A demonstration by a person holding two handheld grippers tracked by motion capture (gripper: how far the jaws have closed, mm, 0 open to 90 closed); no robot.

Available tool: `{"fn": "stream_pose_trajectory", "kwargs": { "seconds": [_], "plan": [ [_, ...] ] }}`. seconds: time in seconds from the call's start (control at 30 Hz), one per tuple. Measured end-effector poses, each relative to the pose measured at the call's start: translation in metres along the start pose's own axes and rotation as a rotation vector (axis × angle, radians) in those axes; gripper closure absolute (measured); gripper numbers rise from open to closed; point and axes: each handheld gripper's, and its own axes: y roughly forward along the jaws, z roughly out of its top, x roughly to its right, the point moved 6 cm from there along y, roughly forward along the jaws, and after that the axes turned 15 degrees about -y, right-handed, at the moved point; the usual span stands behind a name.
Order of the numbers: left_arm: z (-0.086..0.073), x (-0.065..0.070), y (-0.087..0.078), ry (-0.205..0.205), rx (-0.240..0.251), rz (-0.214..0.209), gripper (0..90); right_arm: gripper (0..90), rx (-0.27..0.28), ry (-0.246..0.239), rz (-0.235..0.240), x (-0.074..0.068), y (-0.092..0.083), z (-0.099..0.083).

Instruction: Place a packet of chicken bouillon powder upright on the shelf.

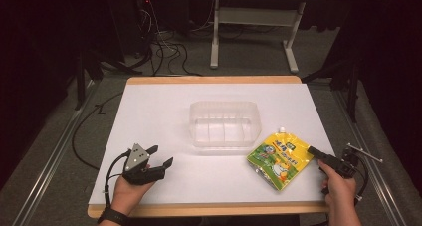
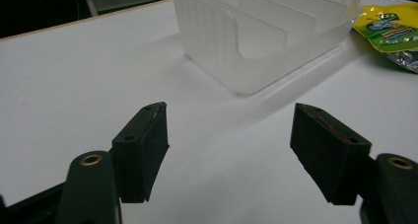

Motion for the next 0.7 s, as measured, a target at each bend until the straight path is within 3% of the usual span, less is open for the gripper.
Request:
{"fn": "stream_pose_trajectory", "kwargs": {
  "seconds": [0.23, 0.47, 0.57, 0.7],
  "plan": [
    [0.000, 0.001, 0.000, 0.008, -0.005, -0.003, 31.1, 61.9, -0.048, -0.016, 0.025, -0.005, 0.008, -0.003],
    [-0.001, 0.002, 0.001, 0.012, -0.008, -0.004, 31.2, 83.0, -0.038, -0.053, 0.035, -0.011, 0.008, -0.002],
    [-0.001, 0.003, 0.002, 0.018, -0.010, -0.006, 31.3, 90.0, -0.034, -0.100, 0.030, -0.017, 0.005, 0.001],
    [-0.001, 0.004, 0.001, 0.023, -0.004, -0.007, 31.4, 90.0, 0.001, -0.205, 0.015, -0.029, -0.002, 0.010]
  ]
}}
